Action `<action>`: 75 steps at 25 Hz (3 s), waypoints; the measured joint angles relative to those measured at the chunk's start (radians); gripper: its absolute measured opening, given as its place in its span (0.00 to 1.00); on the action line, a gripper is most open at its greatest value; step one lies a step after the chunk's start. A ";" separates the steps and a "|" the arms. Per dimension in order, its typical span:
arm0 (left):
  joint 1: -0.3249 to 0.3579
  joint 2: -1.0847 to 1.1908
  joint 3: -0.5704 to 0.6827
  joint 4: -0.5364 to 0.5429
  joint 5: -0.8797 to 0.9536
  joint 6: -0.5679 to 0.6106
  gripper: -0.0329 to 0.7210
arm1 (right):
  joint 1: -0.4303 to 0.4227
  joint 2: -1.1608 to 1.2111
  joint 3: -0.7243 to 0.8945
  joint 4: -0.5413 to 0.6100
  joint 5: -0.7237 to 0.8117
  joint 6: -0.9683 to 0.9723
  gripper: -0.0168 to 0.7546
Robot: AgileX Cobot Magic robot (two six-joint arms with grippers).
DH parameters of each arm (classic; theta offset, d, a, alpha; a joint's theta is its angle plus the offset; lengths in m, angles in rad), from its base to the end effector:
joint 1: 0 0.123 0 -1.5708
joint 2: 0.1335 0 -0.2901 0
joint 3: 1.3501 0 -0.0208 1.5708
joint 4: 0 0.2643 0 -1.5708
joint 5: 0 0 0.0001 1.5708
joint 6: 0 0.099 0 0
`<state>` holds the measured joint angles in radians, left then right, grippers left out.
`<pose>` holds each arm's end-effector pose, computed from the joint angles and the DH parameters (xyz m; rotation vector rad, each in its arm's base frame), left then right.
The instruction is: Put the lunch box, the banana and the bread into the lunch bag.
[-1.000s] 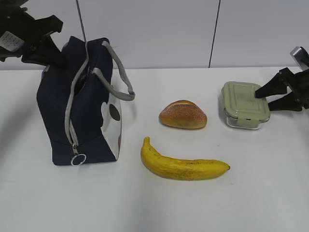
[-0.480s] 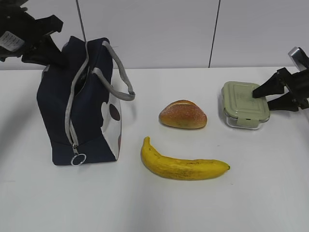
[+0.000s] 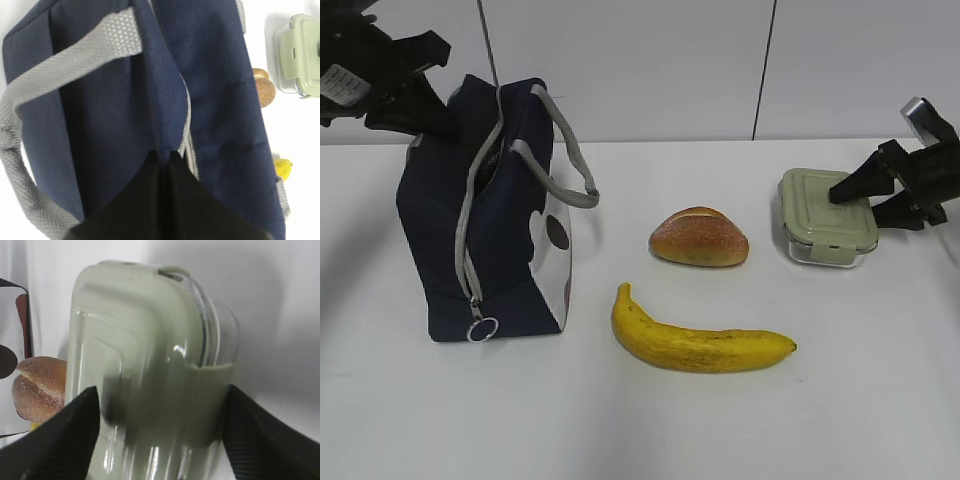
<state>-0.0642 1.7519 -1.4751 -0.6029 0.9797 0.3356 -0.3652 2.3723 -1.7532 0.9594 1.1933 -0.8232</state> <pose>0.3908 -0.0719 0.2926 0.2070 2.5905 -0.6791 0.4718 -0.0997 0.1151 -0.0096 2.5706 1.0817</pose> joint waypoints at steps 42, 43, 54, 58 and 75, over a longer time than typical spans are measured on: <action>0.000 0.000 0.000 0.003 -0.007 0.000 0.04 | 0.000 -0.032 -0.001 0.003 -0.018 0.051 0.52; 0.000 0.000 0.000 0.003 -0.007 0.000 0.04 | 0.002 -0.036 -0.001 0.001 -0.019 0.056 0.52; 0.000 0.000 0.000 -0.054 -0.007 0.000 0.04 | 0.088 -0.166 -0.001 0.001 -0.021 0.150 0.52; 0.000 0.000 0.000 -0.102 -0.007 0.000 0.04 | 0.146 -0.236 0.001 0.002 -0.013 0.215 0.52; 0.000 0.000 0.000 -0.162 0.016 0.000 0.04 | 0.430 -0.377 -0.055 0.162 0.010 0.336 0.52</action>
<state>-0.0642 1.7519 -1.4751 -0.7652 0.9962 0.3356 0.0649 1.9956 -1.8081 1.1216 1.2038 -0.4874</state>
